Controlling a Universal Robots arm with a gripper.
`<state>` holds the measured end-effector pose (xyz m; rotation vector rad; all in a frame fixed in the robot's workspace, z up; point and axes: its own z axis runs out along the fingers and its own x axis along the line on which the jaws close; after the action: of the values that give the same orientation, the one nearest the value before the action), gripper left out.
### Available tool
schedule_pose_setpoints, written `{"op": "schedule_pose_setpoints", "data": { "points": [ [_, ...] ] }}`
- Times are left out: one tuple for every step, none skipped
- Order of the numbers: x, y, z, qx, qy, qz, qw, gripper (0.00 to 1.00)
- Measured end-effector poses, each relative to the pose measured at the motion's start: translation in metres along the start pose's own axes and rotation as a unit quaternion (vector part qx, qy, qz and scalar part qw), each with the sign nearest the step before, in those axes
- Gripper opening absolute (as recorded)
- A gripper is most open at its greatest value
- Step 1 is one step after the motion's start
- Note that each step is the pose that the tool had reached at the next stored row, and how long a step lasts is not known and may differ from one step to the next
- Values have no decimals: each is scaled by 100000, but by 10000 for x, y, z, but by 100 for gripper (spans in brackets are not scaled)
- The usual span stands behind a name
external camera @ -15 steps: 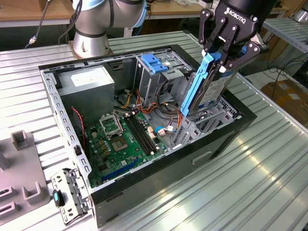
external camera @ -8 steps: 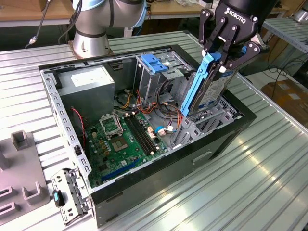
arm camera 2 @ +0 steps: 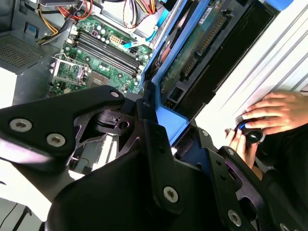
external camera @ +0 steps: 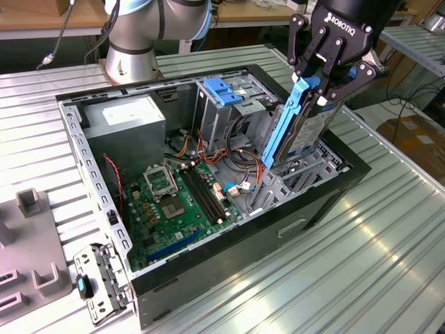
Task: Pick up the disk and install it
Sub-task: 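Insert the disk into the insertion slot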
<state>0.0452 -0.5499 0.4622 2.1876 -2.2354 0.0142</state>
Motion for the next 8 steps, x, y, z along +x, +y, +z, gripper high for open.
{"op": "schedule_pose_setpoints", "data": {
  "points": [
    [1,0,5,36,-4,-3,100000,37],
    [4,0,19,40,-16,3,100000,37],
    [6,-1,28,41,-6,9,100000,37],
    [8,-8,35,41,1,0,100000,37],
    [7,-22,36,44,14,2,100000,37],
    [7,-56,39,43,1,4,100000,37],
    [7,-72,39,44,3,5,100000,37],
    [6,-84,39,45,-1,1,100000,37]
  ]
}}
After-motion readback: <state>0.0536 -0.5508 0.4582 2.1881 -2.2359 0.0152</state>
